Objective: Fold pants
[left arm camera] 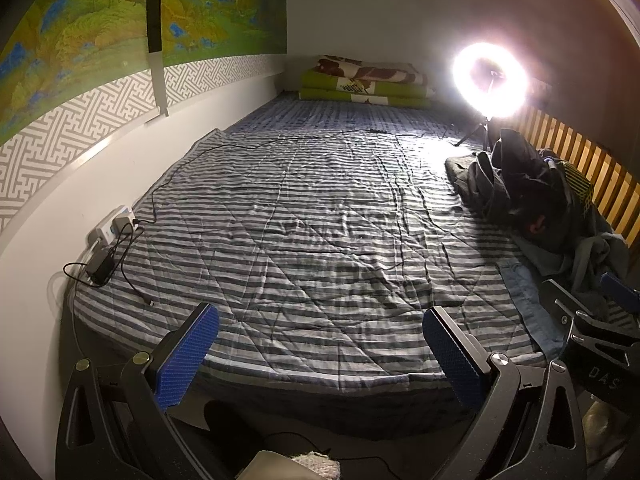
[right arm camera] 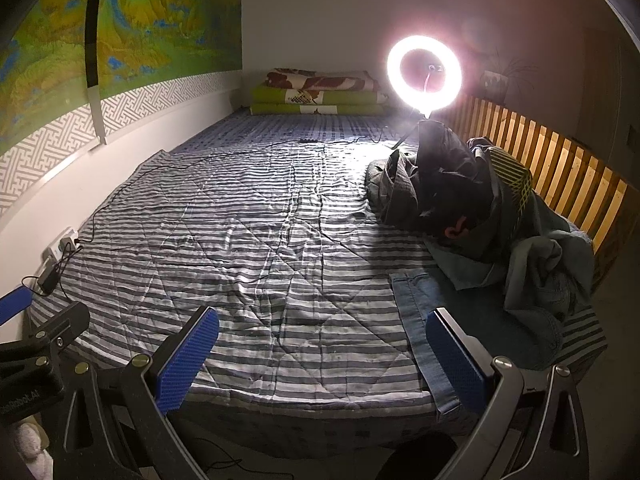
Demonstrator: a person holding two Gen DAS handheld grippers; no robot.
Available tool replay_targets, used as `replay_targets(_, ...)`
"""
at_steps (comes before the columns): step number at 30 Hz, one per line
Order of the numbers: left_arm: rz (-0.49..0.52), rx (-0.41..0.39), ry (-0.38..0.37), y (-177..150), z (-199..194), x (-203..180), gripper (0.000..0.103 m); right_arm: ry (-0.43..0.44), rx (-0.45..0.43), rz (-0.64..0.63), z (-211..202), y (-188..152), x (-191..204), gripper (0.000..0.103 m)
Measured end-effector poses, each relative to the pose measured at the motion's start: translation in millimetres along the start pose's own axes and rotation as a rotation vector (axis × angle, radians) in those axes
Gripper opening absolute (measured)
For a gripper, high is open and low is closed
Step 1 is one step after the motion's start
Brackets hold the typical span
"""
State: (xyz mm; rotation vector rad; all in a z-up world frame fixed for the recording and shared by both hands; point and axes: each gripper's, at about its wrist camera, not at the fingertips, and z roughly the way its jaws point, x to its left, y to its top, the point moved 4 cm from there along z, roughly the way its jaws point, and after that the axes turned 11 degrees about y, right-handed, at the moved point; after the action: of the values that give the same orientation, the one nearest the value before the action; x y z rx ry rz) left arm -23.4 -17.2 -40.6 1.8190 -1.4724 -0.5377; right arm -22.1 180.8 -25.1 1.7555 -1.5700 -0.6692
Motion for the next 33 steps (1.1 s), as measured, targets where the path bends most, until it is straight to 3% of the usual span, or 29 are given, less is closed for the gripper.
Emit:
replay_targets(9,-0.001,-0.026,-0.014,11,6,3,0.103,-0.030,0.000,-0.014,0,5,1,0.102)
replay_targets(19,0.055,-0.024,-0.017,37,48,-22,0.103,-0.024,-0.013,0.087,27,14,-44,0.102)
replay_targets(28,0.132,-0.015,-0.060,68,109,-78,0.103,-0.095,0.033,0.096,72,33,-107,0.101)
replay_targets(33,0.191,-0.010,-0.086,81,148,-118,0.103,-0.110,0.047,0.116,95,53,-143,0.088)
